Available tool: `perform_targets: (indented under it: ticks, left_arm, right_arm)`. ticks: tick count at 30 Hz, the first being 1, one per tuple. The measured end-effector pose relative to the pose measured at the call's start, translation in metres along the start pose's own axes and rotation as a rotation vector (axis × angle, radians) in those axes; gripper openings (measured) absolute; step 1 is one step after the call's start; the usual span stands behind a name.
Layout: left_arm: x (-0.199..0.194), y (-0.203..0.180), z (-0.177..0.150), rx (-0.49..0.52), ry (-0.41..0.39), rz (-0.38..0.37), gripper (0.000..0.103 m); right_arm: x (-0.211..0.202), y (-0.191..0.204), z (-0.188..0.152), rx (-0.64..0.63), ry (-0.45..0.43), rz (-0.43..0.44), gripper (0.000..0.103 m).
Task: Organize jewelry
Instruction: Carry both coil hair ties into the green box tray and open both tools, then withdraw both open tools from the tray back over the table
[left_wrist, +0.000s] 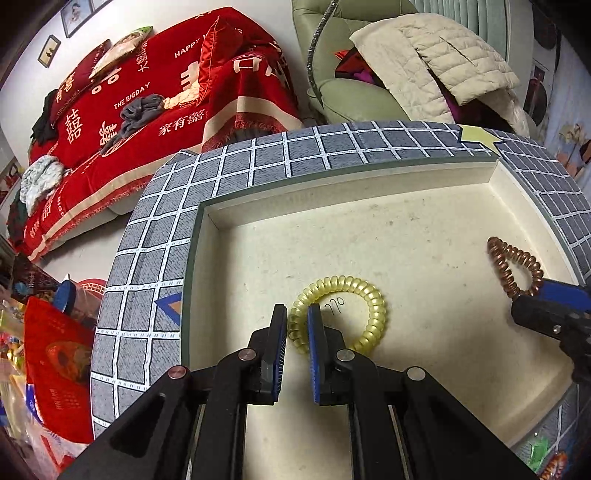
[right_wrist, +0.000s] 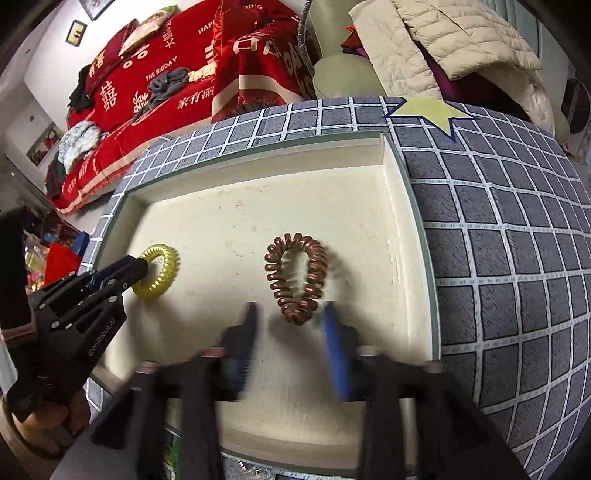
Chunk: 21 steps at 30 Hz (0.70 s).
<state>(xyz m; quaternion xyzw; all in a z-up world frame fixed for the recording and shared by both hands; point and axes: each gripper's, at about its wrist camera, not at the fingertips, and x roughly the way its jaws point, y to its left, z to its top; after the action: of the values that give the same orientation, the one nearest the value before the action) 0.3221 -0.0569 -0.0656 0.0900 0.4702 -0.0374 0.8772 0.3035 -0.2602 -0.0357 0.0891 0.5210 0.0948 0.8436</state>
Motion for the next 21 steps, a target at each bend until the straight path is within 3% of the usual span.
perform_targets:
  ticks: [12, 13, 14, 15, 18, 21]
  left_arm:
    - [-0.043, 0.014, -0.003, -0.069, -0.091, -0.08, 0.033]
    - [-0.049, 0.017, -0.005, -0.074, -0.1, -0.086, 0.038]
    - [-0.055, 0.019, -0.008, -0.081, -0.108, -0.09, 0.055]
    - [-0.062, 0.022, -0.012, -0.094, -0.115, -0.084, 0.103]
    - [-0.083, 0.028, -0.024, -0.104, -0.178, -0.037, 0.103]
    - [-0.096, 0.032, -0.036, -0.087, -0.195, -0.039, 0.103]
  right_arm:
    - [-0.067, 0.007, -0.026, 0.053, -0.13, 0.052, 0.061]
    - [-0.072, 0.006, -0.029, 0.055, -0.138, 0.051, 0.061]
    - [-0.077, 0.005, -0.034, 0.061, -0.148, 0.05, 0.061]
    - [-0.081, 0.004, -0.038, 0.066, -0.153, 0.048, 0.062]
    - [-0.097, 0.005, -0.057, 0.075, -0.183, 0.034, 0.083]
    - [-0.113, 0.009, -0.076, 0.063, -0.213, 0.014, 0.084]
